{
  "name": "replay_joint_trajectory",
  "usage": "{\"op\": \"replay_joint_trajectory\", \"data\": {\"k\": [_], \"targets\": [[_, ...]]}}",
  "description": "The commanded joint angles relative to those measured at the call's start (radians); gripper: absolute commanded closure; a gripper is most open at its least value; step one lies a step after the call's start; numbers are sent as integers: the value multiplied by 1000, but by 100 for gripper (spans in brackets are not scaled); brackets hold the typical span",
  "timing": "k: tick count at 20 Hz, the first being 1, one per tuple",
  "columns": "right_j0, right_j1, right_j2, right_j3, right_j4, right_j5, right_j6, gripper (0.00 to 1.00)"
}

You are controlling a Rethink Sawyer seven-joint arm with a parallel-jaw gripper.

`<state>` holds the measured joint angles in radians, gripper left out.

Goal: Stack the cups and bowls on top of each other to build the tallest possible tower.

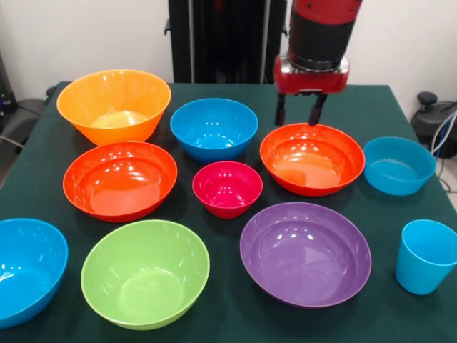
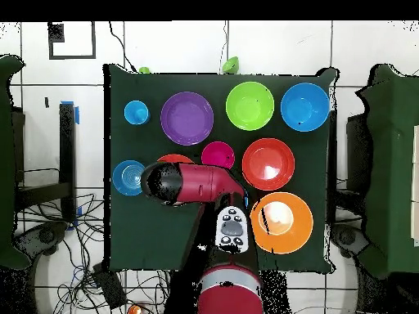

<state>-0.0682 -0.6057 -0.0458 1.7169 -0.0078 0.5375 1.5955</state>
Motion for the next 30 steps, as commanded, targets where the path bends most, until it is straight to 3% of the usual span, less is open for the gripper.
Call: {"op": "replay_joint_trajectory", "data": {"k": [1, 5, 16, 21, 30], "targets": [[-67, 64, 100, -81, -62, -42, -5, 0], [-88, 114, 125, -121, -78, -42, -34, 0], [-127, 156, 170, -151, -108, -67, -33, 0], [-151, 195, 197, -165, -123, -127, -27, 0], [-125, 222, 181, -224, -133, -87, -5, 0]]}}
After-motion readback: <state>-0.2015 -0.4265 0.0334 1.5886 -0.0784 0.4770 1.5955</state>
